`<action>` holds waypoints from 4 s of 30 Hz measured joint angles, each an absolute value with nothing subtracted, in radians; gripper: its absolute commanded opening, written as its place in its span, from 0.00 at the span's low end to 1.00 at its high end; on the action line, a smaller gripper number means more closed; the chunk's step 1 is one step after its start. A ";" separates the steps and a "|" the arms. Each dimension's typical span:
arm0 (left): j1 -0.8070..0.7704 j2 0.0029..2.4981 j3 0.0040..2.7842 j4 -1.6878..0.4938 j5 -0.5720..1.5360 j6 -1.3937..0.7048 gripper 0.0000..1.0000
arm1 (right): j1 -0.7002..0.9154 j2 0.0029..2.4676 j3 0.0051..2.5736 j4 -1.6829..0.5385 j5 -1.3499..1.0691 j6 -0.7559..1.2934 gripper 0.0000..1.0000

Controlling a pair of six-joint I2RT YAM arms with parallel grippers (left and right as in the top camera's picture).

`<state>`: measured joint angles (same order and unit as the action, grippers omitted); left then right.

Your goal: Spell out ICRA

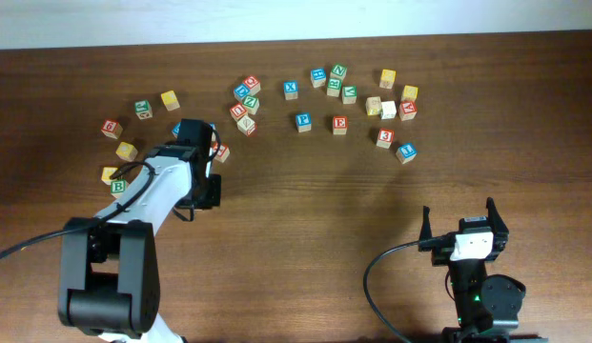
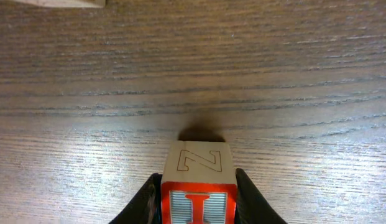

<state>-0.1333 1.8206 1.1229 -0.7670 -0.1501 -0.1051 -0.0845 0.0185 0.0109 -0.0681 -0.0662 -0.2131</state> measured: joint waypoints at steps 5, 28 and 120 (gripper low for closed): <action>-0.133 1.821 1.123 -0.771 -0.150 -0.121 0.30 | -0.084 0.019 0.011 -0.068 -0.066 -0.214 0.98; -0.125 1.821 1.135 -0.754 -0.158 -0.135 0.76 | -0.084 0.019 0.011 -0.068 -0.066 -0.213 0.98; 0.060 1.816 1.627 -0.747 -0.113 -0.142 0.06 | -0.084 0.019 0.011 -0.068 -0.066 -0.213 0.98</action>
<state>0.0605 1.8156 1.6268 -0.7467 -0.1131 -0.1425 -0.0845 0.0185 0.0109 -0.0681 -0.0662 -0.2131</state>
